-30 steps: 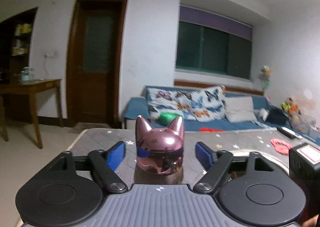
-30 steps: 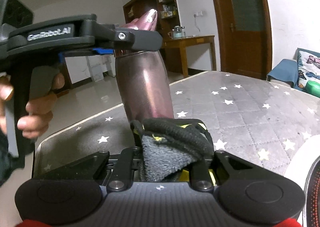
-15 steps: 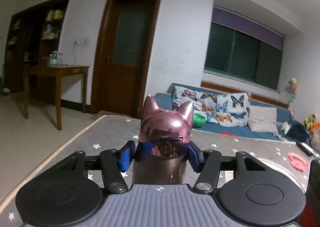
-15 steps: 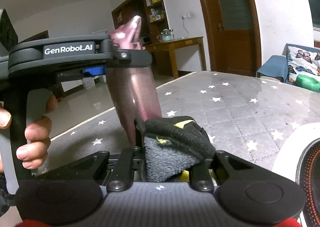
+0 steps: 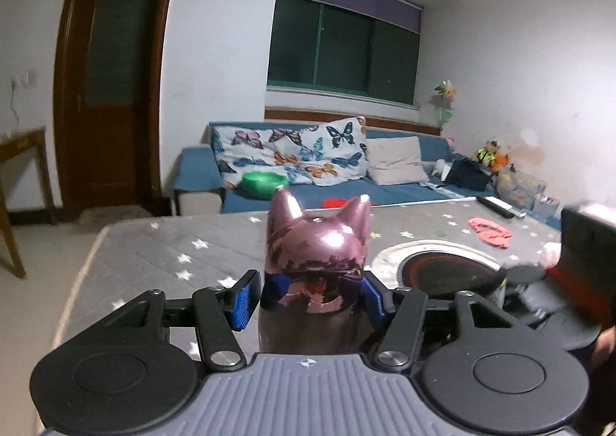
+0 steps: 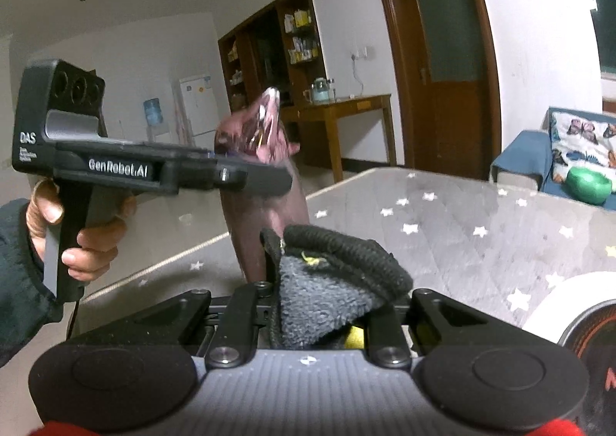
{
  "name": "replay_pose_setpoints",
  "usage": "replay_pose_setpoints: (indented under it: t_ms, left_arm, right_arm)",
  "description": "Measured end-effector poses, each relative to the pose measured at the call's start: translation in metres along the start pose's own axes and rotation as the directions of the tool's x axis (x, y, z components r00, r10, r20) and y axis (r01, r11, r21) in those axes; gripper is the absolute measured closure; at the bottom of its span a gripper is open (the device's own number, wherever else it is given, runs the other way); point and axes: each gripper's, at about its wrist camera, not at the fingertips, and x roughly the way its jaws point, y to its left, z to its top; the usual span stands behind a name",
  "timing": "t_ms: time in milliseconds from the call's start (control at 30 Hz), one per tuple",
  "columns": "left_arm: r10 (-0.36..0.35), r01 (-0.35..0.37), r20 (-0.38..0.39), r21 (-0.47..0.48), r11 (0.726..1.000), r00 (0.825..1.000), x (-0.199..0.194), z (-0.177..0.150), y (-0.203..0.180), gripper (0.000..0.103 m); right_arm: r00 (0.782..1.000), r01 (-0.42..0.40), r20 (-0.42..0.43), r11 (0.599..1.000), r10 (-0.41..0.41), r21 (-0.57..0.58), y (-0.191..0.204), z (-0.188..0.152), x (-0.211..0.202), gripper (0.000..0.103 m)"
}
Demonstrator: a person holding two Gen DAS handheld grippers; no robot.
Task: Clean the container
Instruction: 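Wipe the thermos body with the right gripper's sponge, then rub the grey sponge along the pink thermos body with the right gripper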
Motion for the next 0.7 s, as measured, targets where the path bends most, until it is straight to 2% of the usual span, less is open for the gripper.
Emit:
replay_pose_setpoints:
  t_ms: [67, 200, 300, 433, 567, 700]
  left_arm:
    - [0.015, -0.016, 0.024, 0.011, 1.000, 1.000, -0.010, -0.005, -0.011, 0.043]
    - [0.042, -0.040, 0.069, -0.026, 0.999, 0.997, -0.022, -0.009, -0.016, 0.042]
    - [0.030, -0.024, 0.094, -0.061, 0.998, 0.995, -0.028, -0.008, -0.012, 0.042]
    - [0.007, 0.000, 0.088, -0.074, 0.997, 0.996, -0.029, -0.007, -0.007, 0.048]
    - [0.001, 0.005, 0.089, -0.075, 0.997, 0.996, -0.029, -0.005, -0.006, 0.048]
    - [0.005, 0.003, 0.093, -0.091, 0.996, 0.996, -0.030, -0.007, -0.003, 0.048]
  right_arm:
    - [1.000, 0.003, 0.014, 1.000, -0.003, -0.007, 0.001, 0.006, -0.002, 0.085]
    - [0.999, -0.011, 0.048, 1.000, 0.012, -0.025, 0.002, 0.022, -0.007, 0.085]
    - [0.998, -0.018, 0.063, 0.997, 0.023, -0.074, 0.006, 0.029, -0.010, 0.085]
    - [0.996, -0.044, 0.070, 0.990, 0.054, -0.136, 0.017, 0.037, -0.009, 0.085]
    - [0.995, -0.056, 0.071, 0.979, 0.071, -0.194, 0.029, 0.038, -0.005, 0.085]
    - [0.995, -0.058, 0.065, 0.983, 0.070, -0.177, 0.030, 0.030, 0.003, 0.085]
